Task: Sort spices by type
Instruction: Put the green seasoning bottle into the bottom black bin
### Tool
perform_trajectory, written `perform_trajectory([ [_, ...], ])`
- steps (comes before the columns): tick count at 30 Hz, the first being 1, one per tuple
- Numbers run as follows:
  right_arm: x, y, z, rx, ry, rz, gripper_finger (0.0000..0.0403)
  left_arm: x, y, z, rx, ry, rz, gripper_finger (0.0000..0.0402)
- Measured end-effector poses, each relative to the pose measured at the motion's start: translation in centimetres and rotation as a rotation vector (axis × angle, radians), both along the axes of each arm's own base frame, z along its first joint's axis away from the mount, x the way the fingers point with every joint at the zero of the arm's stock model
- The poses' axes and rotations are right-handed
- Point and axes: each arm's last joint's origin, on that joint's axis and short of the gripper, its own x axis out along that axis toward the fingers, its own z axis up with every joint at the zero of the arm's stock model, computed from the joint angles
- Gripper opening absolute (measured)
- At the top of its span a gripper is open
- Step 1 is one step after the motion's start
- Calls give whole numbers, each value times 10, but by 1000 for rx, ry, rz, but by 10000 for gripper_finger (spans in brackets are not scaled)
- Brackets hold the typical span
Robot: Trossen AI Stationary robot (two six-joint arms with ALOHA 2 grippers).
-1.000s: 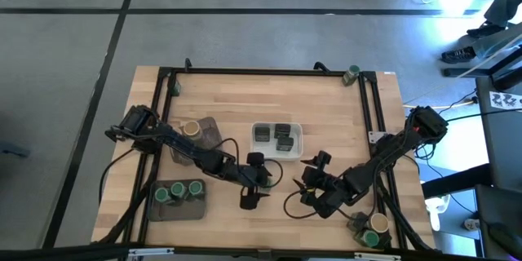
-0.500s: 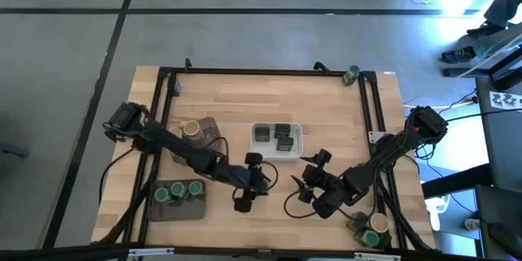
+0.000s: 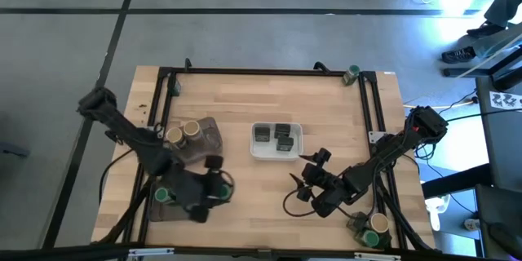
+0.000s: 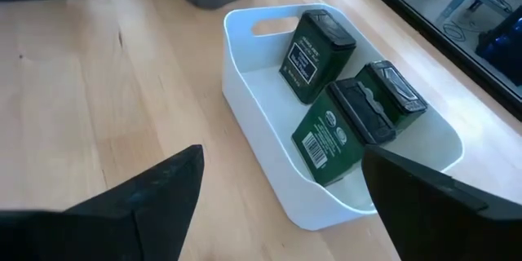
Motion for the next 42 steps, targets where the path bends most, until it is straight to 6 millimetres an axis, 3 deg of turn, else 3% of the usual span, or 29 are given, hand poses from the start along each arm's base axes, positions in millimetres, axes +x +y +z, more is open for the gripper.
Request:
perform_trajectory([
  [9,0,-2,1,-53,-34,-30,333,-65,-19,12,-159,135,63,191],
  [17,4,-7,3,-60,-70,-75,333,-98,-33,-10,-136,145,128,191],
  [24,8,-11,3,-46,-86,-95,333,-104,-37,-40,-178,114,114,191],
  [31,10,-14,3,-39,-84,-103,333,-108,-29,-66,-135,119,132,193],
  [42,10,-15,4,-66,-97,-116,333,-110,-22,-87,-91,74,113,195],
])
